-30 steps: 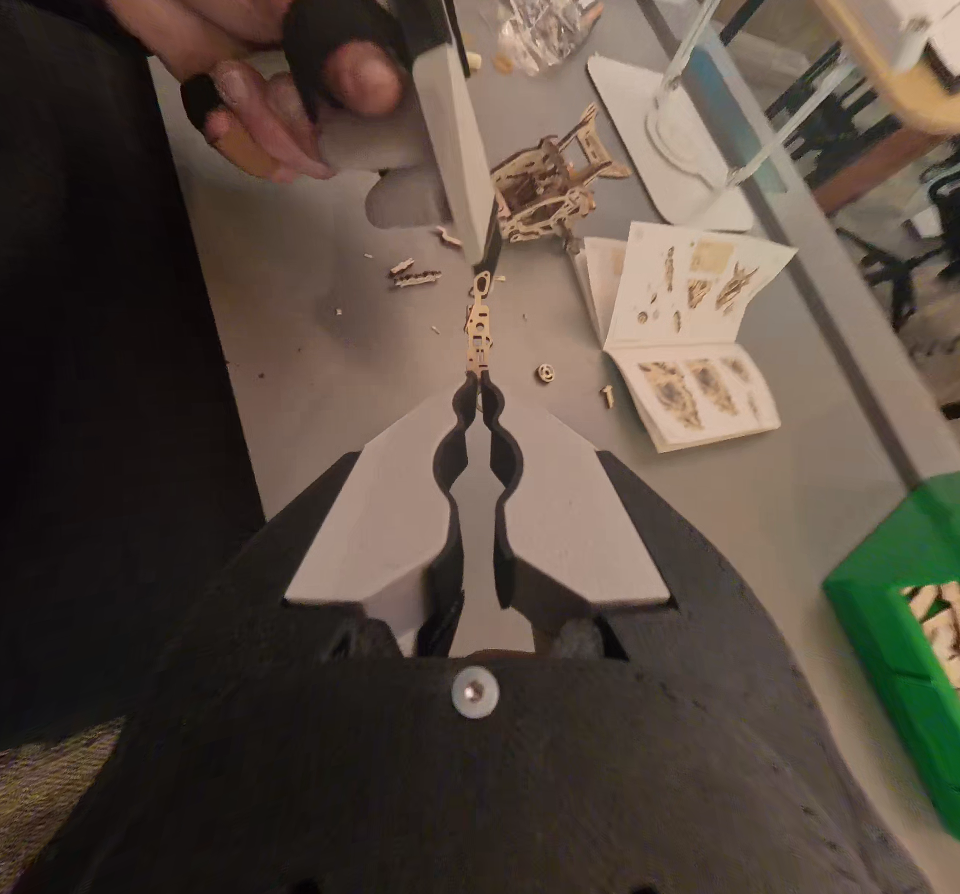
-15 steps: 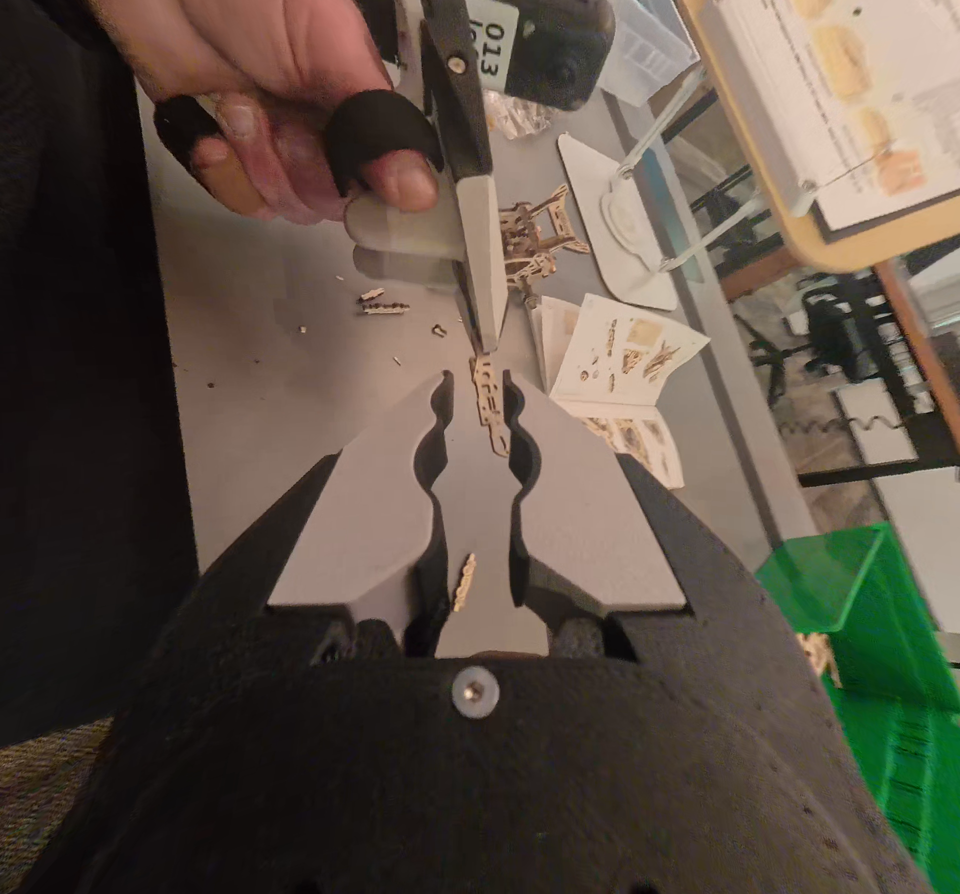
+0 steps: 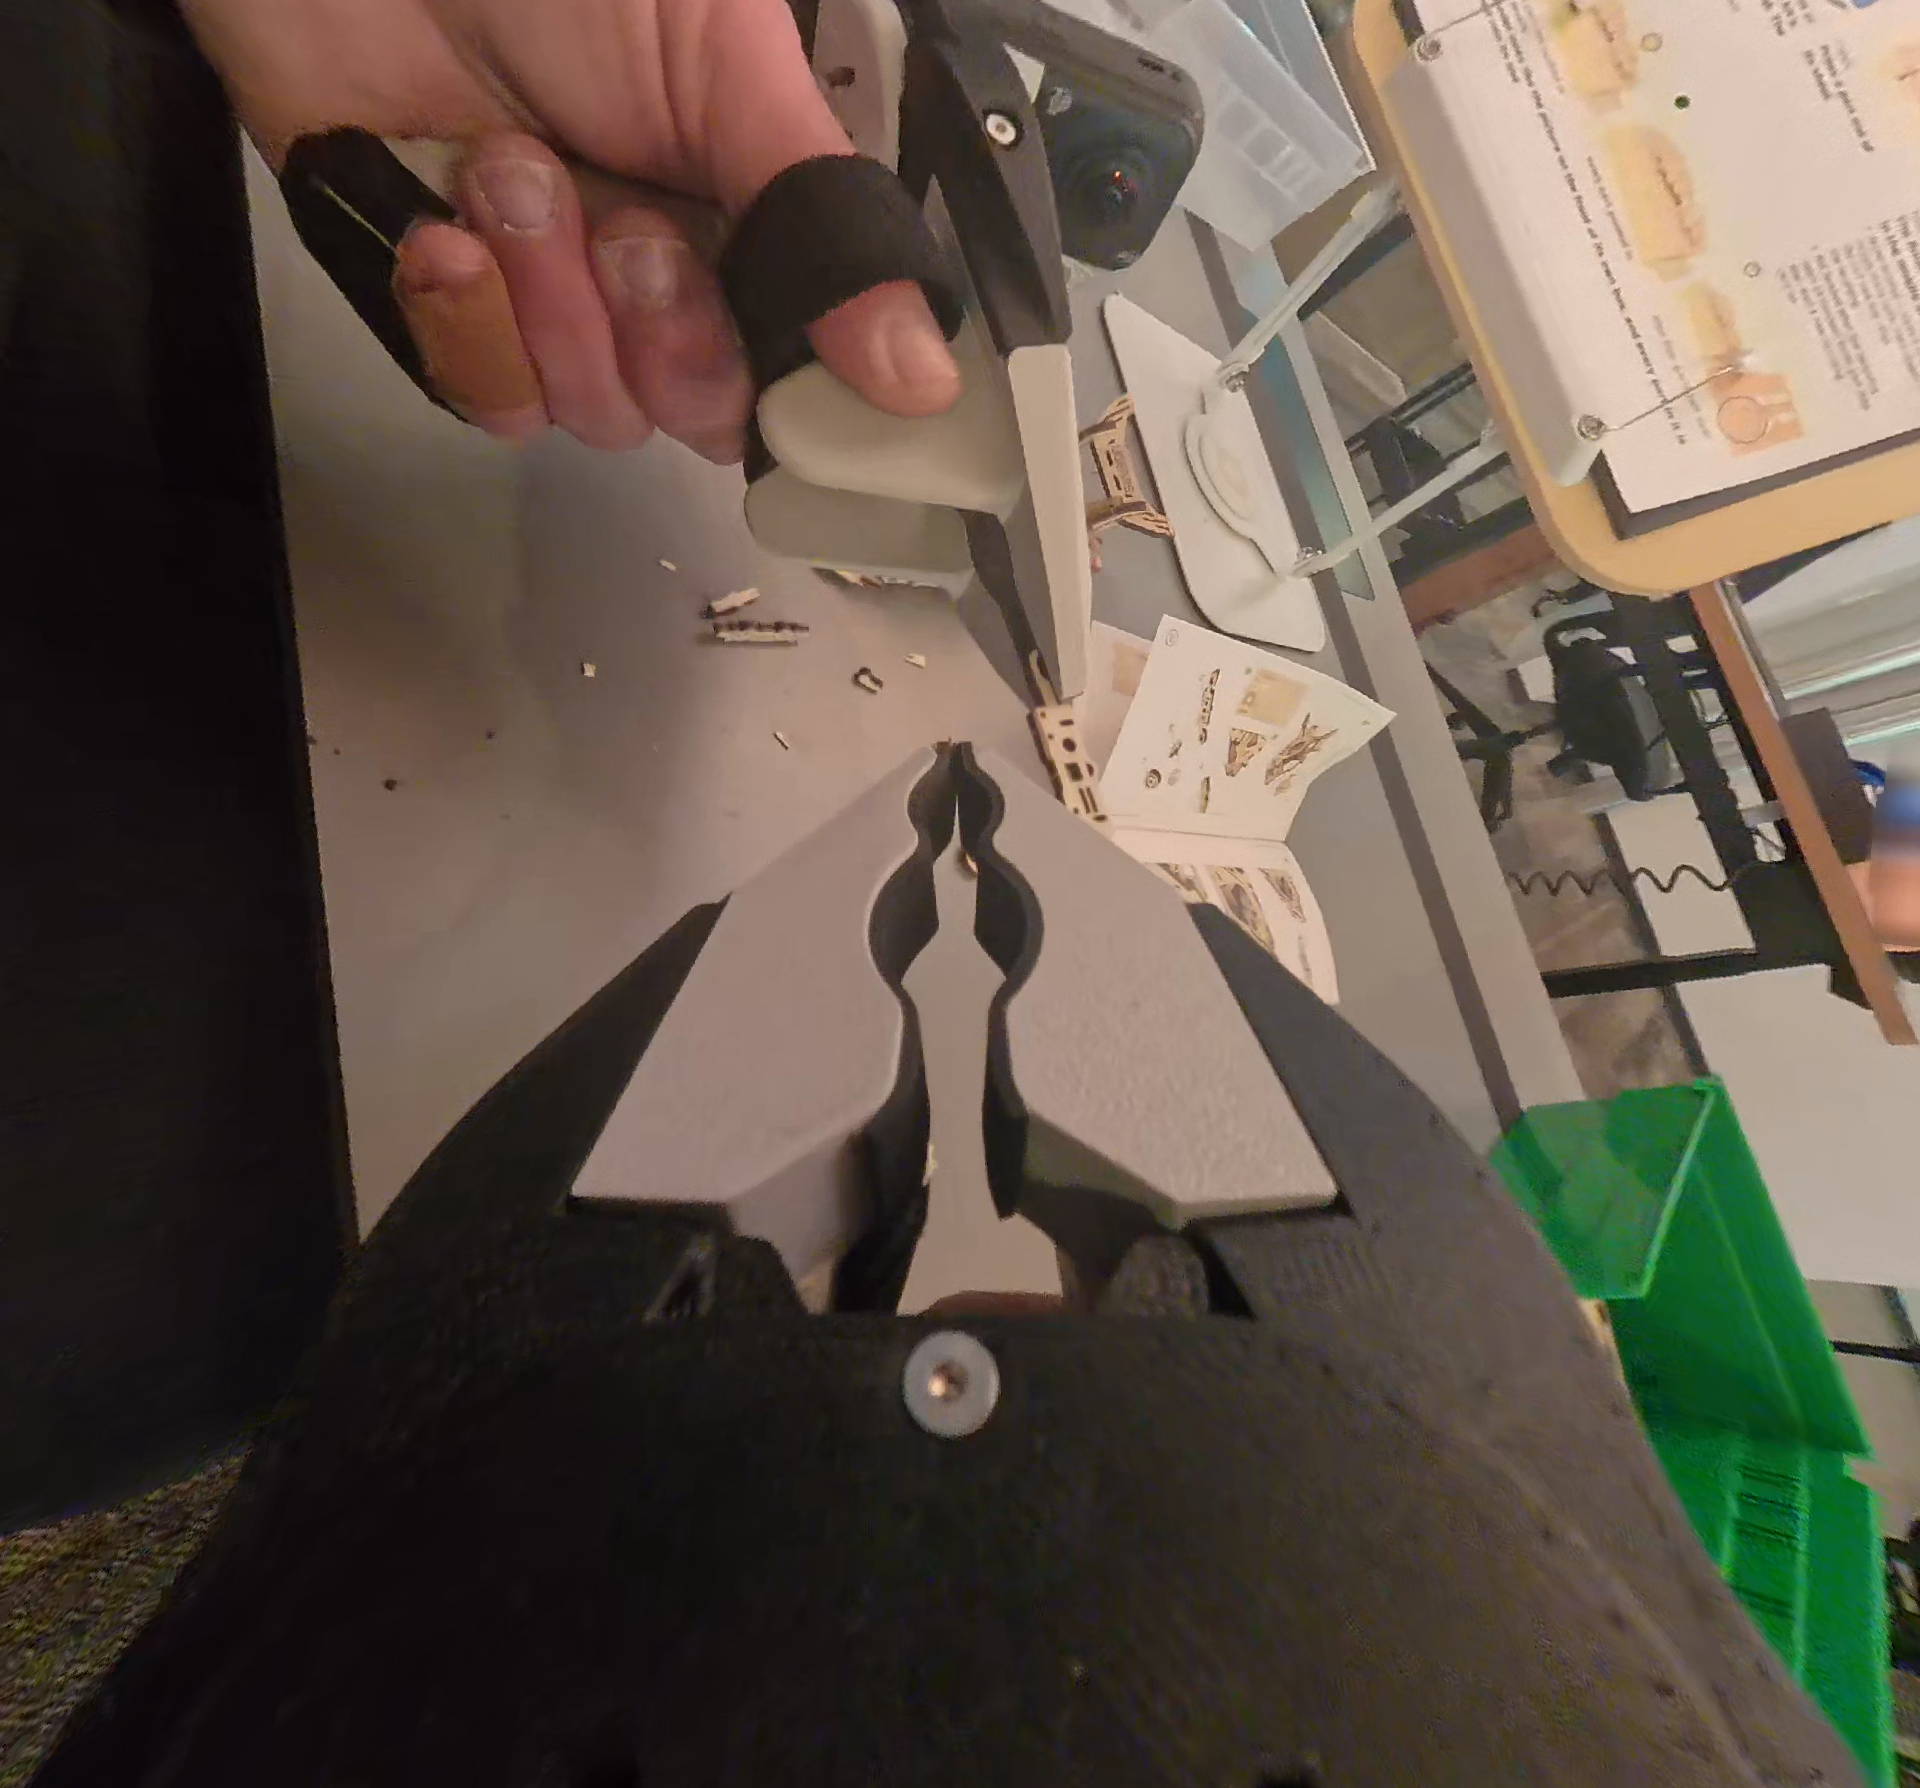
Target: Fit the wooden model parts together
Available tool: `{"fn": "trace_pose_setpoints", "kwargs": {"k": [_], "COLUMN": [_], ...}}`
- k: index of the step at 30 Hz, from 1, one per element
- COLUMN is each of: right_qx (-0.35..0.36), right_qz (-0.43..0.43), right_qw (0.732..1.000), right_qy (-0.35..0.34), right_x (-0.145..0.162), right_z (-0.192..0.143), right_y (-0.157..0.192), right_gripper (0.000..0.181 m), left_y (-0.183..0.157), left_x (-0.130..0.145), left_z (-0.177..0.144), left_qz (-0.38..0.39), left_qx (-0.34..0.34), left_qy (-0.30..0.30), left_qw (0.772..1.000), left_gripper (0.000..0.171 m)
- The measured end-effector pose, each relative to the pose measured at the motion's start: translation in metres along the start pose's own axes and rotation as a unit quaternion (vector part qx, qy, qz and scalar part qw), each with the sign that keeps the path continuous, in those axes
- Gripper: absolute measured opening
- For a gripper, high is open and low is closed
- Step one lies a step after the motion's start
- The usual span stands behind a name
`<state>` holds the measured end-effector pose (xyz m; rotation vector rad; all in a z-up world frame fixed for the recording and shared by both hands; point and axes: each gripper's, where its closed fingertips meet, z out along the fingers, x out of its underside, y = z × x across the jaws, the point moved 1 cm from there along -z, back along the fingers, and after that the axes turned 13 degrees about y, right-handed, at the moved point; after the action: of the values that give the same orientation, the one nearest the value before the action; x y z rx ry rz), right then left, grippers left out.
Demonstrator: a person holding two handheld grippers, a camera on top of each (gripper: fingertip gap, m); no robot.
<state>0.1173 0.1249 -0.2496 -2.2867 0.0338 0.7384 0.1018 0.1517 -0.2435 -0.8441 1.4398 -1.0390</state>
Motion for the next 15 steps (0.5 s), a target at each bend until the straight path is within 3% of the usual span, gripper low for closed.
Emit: {"fn": "trace_pose_setpoints", "kwargs": {"k": [3,4,5,7,9,15], "right_qx": [-0.045,-0.061,-0.064,-0.078,-0.098,-0.147], "right_qz": [0.031,0.046,0.053,0.053,0.078,0.152], "right_qw": [0.998,0.997,0.996,0.995,0.989,0.975], "right_qy": [-0.013,0.003,0.023,0.043,0.084,0.061], "right_x": [0.001,0.009,0.018,0.032,0.051,0.05], "right_z": [-0.001,0.003,0.006,0.006,0.009,0.008], "right_y": [0.005,0.006,0.007,0.013,0.019,0.023], "right_gripper": [0.001,0.023,0.031,0.0,0.0,0.0], "left_y": [0.003,0.005,0.008,0.012,0.017,0.025], "left_x": [0.001,0.001,0.001,0.002,0.002,0.016], "left_z": [-0.006,-0.009,-0.013,-0.022,-0.031,-0.038], "left_qz": [0.008,0.014,0.022,0.035,0.035,0.042], "left_qx": [-0.015,-0.028,-0.044,-0.07,-0.088,-0.12], "left_qy": [-0.003,-0.003,-0.002,-0.001,-0.007,0.013], "left_qw": [1.0,0.999,0.999,0.997,0.996,0.992], "left_gripper": [0.0,0.0,0.0,0.0,0.0,0.0]}}
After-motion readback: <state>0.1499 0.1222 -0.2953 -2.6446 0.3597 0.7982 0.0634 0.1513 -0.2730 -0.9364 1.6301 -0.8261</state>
